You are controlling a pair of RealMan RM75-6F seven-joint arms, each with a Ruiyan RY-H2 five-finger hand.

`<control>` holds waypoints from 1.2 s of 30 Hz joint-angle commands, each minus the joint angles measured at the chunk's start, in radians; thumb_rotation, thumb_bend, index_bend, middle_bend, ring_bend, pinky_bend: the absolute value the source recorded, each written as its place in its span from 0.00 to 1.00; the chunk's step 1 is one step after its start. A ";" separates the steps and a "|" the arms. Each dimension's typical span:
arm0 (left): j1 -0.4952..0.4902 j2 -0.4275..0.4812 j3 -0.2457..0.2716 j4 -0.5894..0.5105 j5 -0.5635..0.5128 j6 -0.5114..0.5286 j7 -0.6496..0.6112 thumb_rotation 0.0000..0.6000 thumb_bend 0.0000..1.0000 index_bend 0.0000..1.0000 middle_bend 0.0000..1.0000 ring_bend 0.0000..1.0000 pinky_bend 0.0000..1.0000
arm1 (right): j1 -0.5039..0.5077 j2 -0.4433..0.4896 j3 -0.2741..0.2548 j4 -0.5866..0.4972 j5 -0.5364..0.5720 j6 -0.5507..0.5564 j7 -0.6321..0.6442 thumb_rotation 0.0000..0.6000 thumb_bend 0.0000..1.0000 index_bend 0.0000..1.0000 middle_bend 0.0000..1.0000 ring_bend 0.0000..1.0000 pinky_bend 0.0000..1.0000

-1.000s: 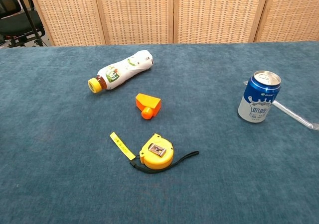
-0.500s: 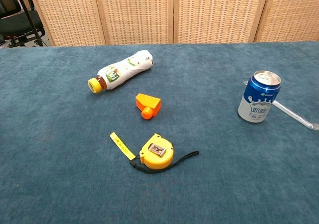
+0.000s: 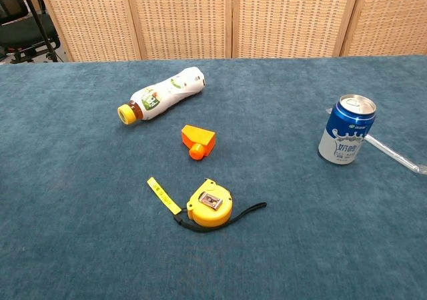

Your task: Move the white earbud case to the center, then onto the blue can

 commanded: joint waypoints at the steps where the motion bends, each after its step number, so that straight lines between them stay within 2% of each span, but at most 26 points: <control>1: -0.004 -0.004 -0.002 -0.002 -0.013 -0.003 0.010 1.00 0.27 0.53 0.00 0.00 0.00 | 0.000 0.001 0.001 0.000 0.001 0.001 0.003 1.00 0.00 0.00 0.00 0.00 0.00; 5: 0.005 0.012 -0.021 -0.032 -0.015 0.020 -0.015 1.00 0.27 0.53 0.00 0.00 0.00 | 0.000 0.002 0.001 0.000 0.002 0.000 0.006 1.00 0.00 0.00 0.00 0.00 0.00; 9: 0.030 0.055 -0.047 -0.102 0.045 0.091 -0.089 1.00 0.27 0.54 0.00 0.00 0.00 | 0.000 0.004 0.000 0.000 0.001 0.001 0.010 1.00 0.00 0.00 0.00 0.00 0.00; 12: 0.058 0.131 -0.065 -0.229 0.176 0.202 -0.189 1.00 0.27 0.54 0.00 0.00 0.00 | -0.001 0.007 0.001 -0.001 0.003 0.001 0.018 1.00 0.00 0.00 0.00 0.00 0.00; 17: 0.068 0.202 -0.060 -0.390 0.310 0.310 -0.207 1.00 0.26 0.54 0.00 0.00 0.00 | -0.003 0.012 0.001 -0.001 0.001 0.006 0.031 1.00 0.00 0.00 0.00 0.00 0.00; 22: 0.032 0.204 -0.051 -0.537 0.405 0.359 -0.105 1.00 0.25 0.54 0.00 0.00 0.00 | -0.004 0.017 0.001 -0.001 0.001 0.007 0.042 1.00 0.00 0.00 0.00 0.00 0.00; 28: -0.029 0.139 -0.050 -0.625 0.442 0.349 0.041 1.00 0.25 0.54 0.00 0.00 0.00 | -0.006 0.024 0.002 -0.001 0.003 0.009 0.058 1.00 0.00 0.00 0.00 0.00 0.00; 32: -0.092 0.043 -0.065 -0.656 0.380 0.291 0.171 1.00 0.25 0.54 0.00 0.00 0.00 | -0.006 0.028 0.003 0.000 0.006 0.008 0.070 1.00 0.00 0.00 0.00 0.00 0.00; 36: -0.159 -0.062 -0.096 -0.659 0.265 0.245 0.287 1.00 0.25 0.54 0.00 0.00 0.00 | -0.003 0.030 0.003 0.003 0.010 0.000 0.077 1.00 0.00 0.00 0.00 0.00 0.00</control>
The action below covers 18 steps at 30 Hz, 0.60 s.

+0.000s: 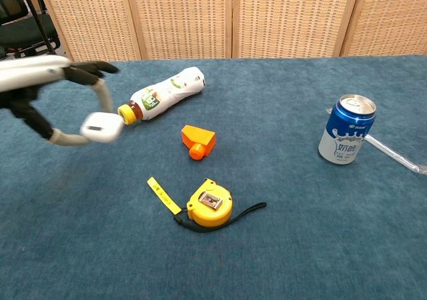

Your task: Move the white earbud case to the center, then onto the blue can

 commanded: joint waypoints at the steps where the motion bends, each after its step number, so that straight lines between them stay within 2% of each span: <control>1: -0.082 -0.114 -0.035 -0.017 -0.115 -0.055 0.113 1.00 0.25 0.54 0.00 0.00 0.00 | 0.002 0.001 0.001 0.002 0.003 -0.004 0.004 1.00 0.00 0.00 0.00 0.00 0.00; 8: -0.224 -0.301 -0.091 0.027 -0.330 -0.079 0.314 1.00 0.25 0.54 0.00 0.00 0.00 | 0.007 0.009 0.011 0.006 0.029 -0.019 0.030 1.00 0.00 0.00 0.00 0.00 0.00; 15: -0.404 -0.472 -0.175 0.143 -0.639 -0.044 0.504 1.00 0.24 0.54 0.00 0.00 0.00 | 0.012 0.022 0.019 0.014 0.054 -0.037 0.072 1.00 0.00 0.00 0.00 0.00 0.00; 17: -0.429 -0.489 -0.184 0.161 -0.688 -0.027 0.534 1.00 0.23 0.46 0.00 0.00 0.00 | 0.012 0.024 0.021 0.016 0.060 -0.040 0.080 1.00 0.00 0.00 0.00 0.00 0.00; 18: -0.442 -0.499 -0.190 0.172 -0.712 -0.019 0.546 1.00 0.22 0.33 0.00 0.00 0.00 | 0.013 0.025 0.023 0.017 0.064 -0.043 0.085 1.00 0.00 0.00 0.00 0.00 0.00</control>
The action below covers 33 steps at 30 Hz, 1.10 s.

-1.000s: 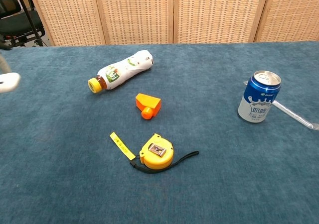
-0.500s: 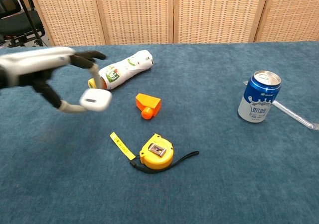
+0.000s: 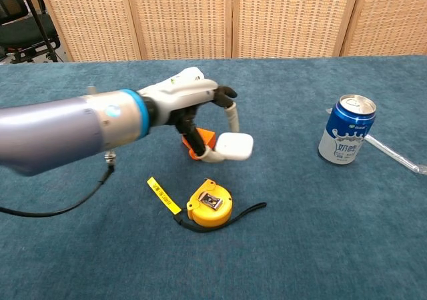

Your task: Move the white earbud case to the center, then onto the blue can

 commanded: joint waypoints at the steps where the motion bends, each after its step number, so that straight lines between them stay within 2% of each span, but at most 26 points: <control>1: -0.093 -0.079 -0.050 0.072 -0.140 0.041 0.090 1.00 0.21 0.17 0.00 0.00 0.00 | 0.002 0.004 0.004 0.004 0.011 -0.007 0.013 1.00 0.00 0.00 0.00 0.00 0.00; 3: -0.112 -0.094 -0.064 0.087 -0.192 0.043 0.098 1.00 0.19 0.01 0.00 0.00 0.00 | 0.004 0.006 0.006 0.007 0.017 -0.013 0.021 1.00 0.00 0.00 0.00 0.00 0.00; 6: -0.139 -0.091 -0.076 0.090 -0.242 0.040 0.106 1.00 0.15 0.00 0.00 0.00 0.00 | 0.006 0.009 0.008 0.010 0.021 -0.019 0.028 1.00 0.00 0.00 0.00 0.00 0.00; 11: -0.121 -0.033 -0.058 0.018 -0.208 0.052 0.069 1.00 0.13 0.00 0.00 0.00 0.00 | 0.005 0.007 0.004 0.007 0.014 -0.016 0.017 1.00 0.00 0.00 0.00 0.00 0.00; 13: -0.095 0.011 -0.046 -0.034 -0.157 0.071 0.046 1.00 0.13 0.00 0.00 0.00 0.00 | 0.004 0.005 0.003 0.006 0.010 -0.012 0.011 1.00 0.00 0.00 0.00 0.00 0.00; 17: 0.023 0.176 -0.004 -0.193 0.033 0.155 -0.037 1.00 0.13 0.00 0.00 0.00 0.00 | 0.005 -0.004 0.000 0.007 -0.008 -0.001 -0.007 1.00 0.00 0.00 0.00 0.00 0.00; 22: 0.168 0.373 0.056 -0.284 0.226 0.235 -0.171 1.00 0.13 0.00 0.00 0.00 0.00 | 0.010 -0.022 0.000 0.020 -0.026 0.009 -0.018 1.00 0.00 0.00 0.00 0.00 0.00; 28: 0.361 0.587 0.138 -0.242 0.418 0.335 -0.439 1.00 0.14 0.00 0.00 0.00 0.00 | 0.040 -0.056 0.001 0.070 -0.099 0.025 -0.028 1.00 0.00 0.00 0.00 0.00 0.00; 33: 0.470 0.657 0.186 -0.183 0.490 0.413 -0.583 1.00 0.14 0.00 0.00 0.00 0.00 | 0.093 -0.043 -0.008 0.084 -0.203 0.010 -0.039 1.00 0.00 0.00 0.00 0.00 0.00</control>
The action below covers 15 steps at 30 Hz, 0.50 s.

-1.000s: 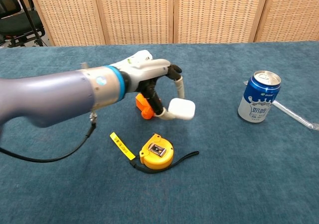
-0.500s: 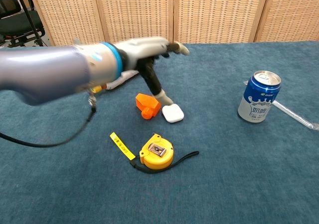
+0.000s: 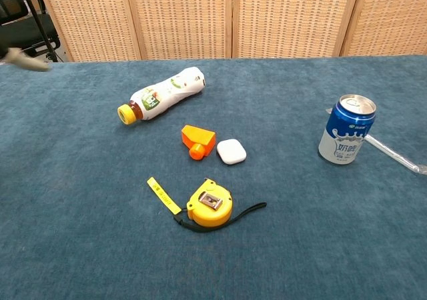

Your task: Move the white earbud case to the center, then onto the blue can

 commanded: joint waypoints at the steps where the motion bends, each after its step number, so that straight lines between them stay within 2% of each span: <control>1: 0.124 0.076 0.065 0.048 0.079 0.093 -0.136 1.00 0.14 0.00 0.00 0.00 0.00 | 0.052 0.016 -0.007 0.002 -0.085 -0.016 -0.003 1.00 0.00 0.00 0.00 0.00 0.00; 4: 0.171 0.098 0.083 0.059 0.093 0.127 -0.186 1.00 0.15 0.00 0.00 0.00 0.00 | 0.102 0.054 -0.001 -0.048 -0.137 -0.048 0.008 1.00 0.00 0.00 0.00 0.00 0.00; 8: 0.224 0.125 0.094 0.071 0.135 0.182 -0.250 1.00 0.15 0.00 0.00 0.00 0.00 | 0.200 0.130 0.046 -0.208 -0.170 -0.142 -0.053 1.00 0.00 0.00 0.00 0.00 0.00; 11: 0.248 0.137 0.096 0.073 0.171 0.218 -0.279 1.00 0.15 0.00 0.00 0.00 0.00 | 0.282 0.183 0.087 -0.364 -0.109 -0.287 -0.130 1.00 0.00 0.00 0.00 0.00 0.00; 15: 0.265 0.147 0.099 0.076 0.198 0.231 -0.304 1.00 0.15 0.00 0.00 0.00 0.00 | 0.415 0.192 0.136 -0.505 0.037 -0.513 -0.187 1.00 0.00 0.00 0.00 0.00 0.00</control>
